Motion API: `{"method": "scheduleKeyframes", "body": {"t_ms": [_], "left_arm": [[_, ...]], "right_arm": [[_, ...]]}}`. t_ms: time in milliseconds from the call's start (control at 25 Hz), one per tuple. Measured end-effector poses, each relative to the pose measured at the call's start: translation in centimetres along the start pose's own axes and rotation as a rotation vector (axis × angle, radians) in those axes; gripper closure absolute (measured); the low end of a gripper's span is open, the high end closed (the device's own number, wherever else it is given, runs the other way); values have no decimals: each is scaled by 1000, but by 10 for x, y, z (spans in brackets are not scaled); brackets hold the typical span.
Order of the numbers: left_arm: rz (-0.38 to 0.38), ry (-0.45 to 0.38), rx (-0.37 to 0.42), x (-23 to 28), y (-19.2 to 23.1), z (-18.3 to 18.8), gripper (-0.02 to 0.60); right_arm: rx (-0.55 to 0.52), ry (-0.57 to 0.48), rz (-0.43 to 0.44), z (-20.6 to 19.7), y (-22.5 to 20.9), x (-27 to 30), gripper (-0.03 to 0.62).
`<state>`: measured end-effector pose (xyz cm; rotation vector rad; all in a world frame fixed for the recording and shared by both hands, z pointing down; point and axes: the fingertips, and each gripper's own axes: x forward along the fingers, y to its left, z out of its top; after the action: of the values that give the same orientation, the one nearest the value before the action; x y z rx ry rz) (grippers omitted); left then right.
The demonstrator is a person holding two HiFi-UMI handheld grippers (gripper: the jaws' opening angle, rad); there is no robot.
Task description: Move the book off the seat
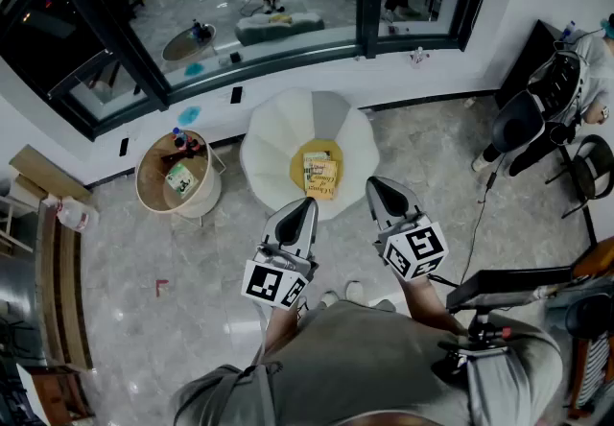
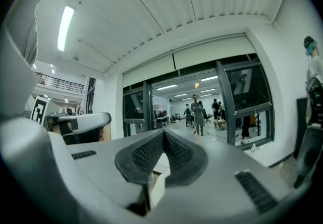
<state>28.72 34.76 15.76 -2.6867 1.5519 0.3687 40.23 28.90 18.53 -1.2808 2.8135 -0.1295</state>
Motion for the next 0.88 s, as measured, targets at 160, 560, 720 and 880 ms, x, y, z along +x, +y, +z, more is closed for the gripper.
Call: {"method": "scheduleKeyframes", "body": {"t_ms": [160, 560, 720, 880], "left_arm": [[6, -4, -2, -15, -11, 0, 571], [84, -13, -14, -8, -15, -1, 571], [144, 19, -36, 0, -9, -18, 571], [161, 33, -40, 11, -10, -28, 571]], "right_arm": [[-8, -14, 15, -1, 10, -16, 579], [6, -24, 45, 1, 0, -23, 579], [3, -46, 51, -3, -21, -23, 579], [-64, -18, 55, -10, -45, -18, 579]]}}
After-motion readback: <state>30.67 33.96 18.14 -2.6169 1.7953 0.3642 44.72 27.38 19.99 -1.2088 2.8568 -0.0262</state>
